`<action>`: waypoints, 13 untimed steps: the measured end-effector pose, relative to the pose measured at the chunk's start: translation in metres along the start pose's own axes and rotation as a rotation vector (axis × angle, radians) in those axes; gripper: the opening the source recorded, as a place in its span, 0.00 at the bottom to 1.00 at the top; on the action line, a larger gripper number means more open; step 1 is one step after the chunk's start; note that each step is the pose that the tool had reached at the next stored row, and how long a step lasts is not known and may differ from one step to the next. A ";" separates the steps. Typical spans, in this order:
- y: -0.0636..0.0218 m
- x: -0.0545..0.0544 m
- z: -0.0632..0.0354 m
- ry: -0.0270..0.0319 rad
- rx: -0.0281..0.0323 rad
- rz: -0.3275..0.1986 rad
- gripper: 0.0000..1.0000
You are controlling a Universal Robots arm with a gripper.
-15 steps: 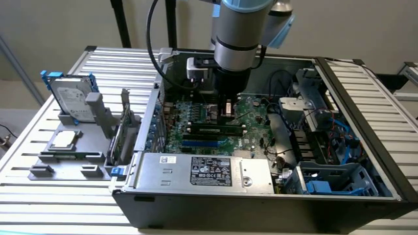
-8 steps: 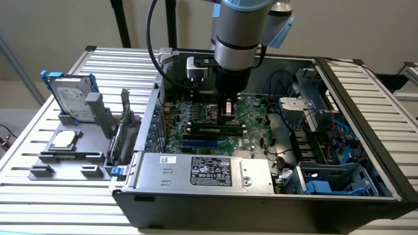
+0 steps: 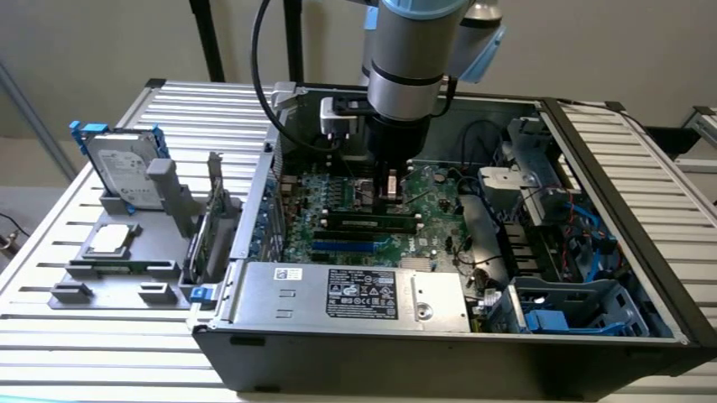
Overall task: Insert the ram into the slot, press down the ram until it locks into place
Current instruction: 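Insert the ram into the slot, then press down the ram until it locks into place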
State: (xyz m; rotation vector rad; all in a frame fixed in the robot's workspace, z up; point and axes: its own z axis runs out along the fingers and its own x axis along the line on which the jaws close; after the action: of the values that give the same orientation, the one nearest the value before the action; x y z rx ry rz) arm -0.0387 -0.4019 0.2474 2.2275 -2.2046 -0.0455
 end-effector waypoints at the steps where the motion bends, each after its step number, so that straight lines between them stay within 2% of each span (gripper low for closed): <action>1: 0.0000 0.000 0.0000 0.0000 0.0000 0.000 0.10; 13: 0.0000 0.000 0.0000 0.0000 0.0000 0.000 0.10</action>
State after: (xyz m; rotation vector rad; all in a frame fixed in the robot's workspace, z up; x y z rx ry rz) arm -0.0387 -0.4019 0.2474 2.2275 -2.2046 -0.0456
